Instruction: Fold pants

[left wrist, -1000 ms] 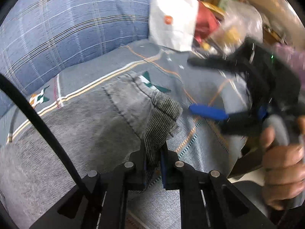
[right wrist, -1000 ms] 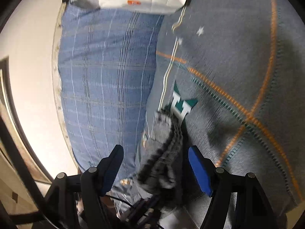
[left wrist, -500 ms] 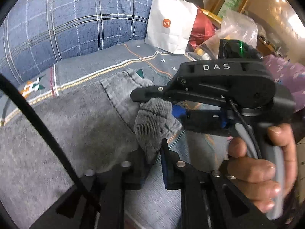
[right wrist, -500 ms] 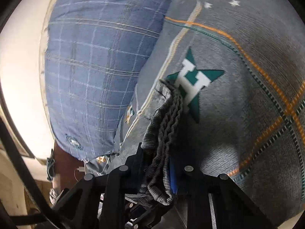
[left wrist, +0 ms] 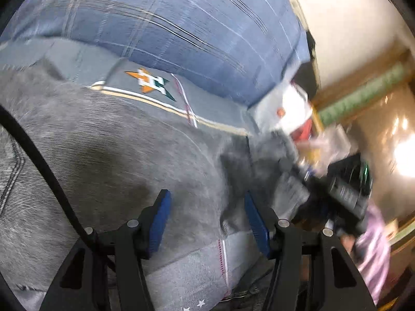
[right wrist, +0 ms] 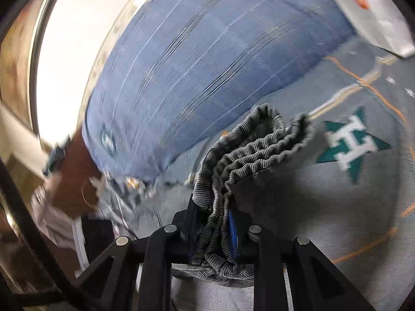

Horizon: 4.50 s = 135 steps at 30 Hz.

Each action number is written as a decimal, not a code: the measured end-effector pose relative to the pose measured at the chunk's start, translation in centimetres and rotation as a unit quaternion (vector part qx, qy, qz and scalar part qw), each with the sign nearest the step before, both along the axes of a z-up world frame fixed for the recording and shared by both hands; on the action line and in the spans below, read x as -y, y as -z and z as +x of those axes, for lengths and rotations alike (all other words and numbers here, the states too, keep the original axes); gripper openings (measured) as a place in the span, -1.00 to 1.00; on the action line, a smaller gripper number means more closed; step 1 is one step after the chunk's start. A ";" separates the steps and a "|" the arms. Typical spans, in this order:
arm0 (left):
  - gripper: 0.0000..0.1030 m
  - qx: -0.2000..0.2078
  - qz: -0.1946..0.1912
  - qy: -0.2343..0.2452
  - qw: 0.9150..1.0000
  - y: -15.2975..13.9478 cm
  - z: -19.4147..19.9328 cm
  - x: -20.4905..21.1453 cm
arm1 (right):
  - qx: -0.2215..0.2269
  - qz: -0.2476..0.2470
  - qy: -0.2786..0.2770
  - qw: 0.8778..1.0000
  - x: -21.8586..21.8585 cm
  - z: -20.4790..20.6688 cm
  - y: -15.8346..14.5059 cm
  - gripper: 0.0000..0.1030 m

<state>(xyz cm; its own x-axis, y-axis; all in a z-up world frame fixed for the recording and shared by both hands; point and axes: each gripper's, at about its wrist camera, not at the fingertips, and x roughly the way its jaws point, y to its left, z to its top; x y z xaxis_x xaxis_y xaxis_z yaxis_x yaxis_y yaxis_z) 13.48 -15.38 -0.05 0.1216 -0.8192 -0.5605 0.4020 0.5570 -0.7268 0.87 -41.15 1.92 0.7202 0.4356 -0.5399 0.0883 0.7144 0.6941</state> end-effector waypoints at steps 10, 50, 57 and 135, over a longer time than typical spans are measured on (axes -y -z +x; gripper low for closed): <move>0.42 -0.081 -0.089 -0.022 0.992 2.8 3.2 -2.5 | -0.013 -0.122 -0.097 0.988 -10.4 2.5 1.4 -0.58; -0.81 -0.092 0.019 -0.050 0.994 3.9 7.1 -1.9 | -0.045 -0.207 -0.150 0.966 -17.7 4.8 4.5 -0.49; -0.71 -0.097 0.060 -0.060 0.992 6.2 8.7 -1.8 | -0.032 -0.187 -0.176 0.966 -18.9 4.4 4.2 -0.22; -0.09 -0.016 0.111 -0.275 0.955 0.2 -1.6 -20.4 | -0.031 -0.365 -0.154 0.918 -25.2 0.0 4.0 -0.59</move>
